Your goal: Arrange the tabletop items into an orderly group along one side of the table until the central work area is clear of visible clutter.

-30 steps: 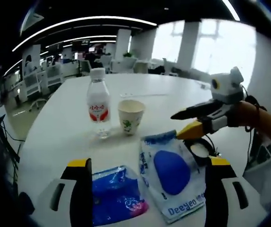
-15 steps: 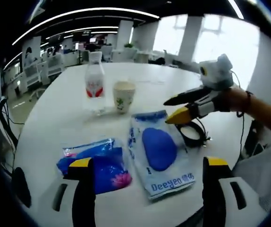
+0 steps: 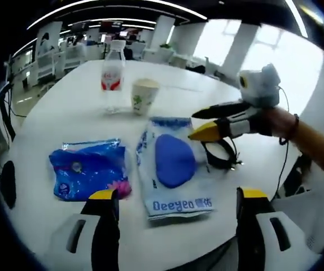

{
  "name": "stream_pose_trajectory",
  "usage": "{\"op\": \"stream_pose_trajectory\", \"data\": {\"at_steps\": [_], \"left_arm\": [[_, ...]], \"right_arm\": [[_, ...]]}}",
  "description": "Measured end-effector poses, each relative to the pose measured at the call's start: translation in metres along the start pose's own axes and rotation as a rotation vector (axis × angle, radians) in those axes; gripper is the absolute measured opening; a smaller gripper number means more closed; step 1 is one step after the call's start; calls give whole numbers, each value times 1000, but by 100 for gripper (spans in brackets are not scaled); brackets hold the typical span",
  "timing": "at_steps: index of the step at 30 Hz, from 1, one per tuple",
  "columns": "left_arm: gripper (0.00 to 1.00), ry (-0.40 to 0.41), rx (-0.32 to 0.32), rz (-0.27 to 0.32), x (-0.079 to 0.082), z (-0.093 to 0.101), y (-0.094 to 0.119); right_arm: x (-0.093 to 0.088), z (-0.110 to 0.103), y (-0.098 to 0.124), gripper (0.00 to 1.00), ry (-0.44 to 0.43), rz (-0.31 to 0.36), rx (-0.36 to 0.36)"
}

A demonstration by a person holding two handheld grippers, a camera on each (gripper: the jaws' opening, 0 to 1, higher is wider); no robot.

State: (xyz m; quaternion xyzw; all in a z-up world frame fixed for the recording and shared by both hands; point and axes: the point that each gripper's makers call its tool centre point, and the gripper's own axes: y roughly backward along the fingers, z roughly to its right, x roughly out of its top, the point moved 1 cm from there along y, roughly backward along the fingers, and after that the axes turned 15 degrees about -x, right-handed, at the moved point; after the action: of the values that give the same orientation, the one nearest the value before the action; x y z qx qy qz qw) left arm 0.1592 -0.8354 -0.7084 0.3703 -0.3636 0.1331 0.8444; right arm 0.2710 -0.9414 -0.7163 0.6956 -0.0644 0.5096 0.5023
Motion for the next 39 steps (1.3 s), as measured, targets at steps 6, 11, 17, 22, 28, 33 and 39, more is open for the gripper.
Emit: {"op": "stream_pose_trajectory", "data": {"at_steps": [6, 11, 17, 22, 28, 33, 39], "left_arm": [[79, 26, 64, -31, -12, 4, -1], [75, 107, 67, -26, -19, 12, -4], [69, 240, 88, 21, -25, 11, -2], [66, 284, 84, 8, -32, 13, -5], [63, 341, 74, 2, -39, 16, -8], [54, 381, 70, 23, -40, 17, -13], [43, 476, 49, 57, -41, 21, -21]], "right_arm": [[-4, 5, -1, 59, 47, -2, -18], [-2, 13, -3, 59, 124, 8, -34], [-2, 14, -7, 58, 191, 11, -35], [-6, 19, -12, 56, 262, -9, -56], [-9, 17, -17, 49, 297, -15, -38], [-6, 16, -22, 47, 316, -3, -16], [-11, 17, -27, 39, 372, -30, -18]]}}
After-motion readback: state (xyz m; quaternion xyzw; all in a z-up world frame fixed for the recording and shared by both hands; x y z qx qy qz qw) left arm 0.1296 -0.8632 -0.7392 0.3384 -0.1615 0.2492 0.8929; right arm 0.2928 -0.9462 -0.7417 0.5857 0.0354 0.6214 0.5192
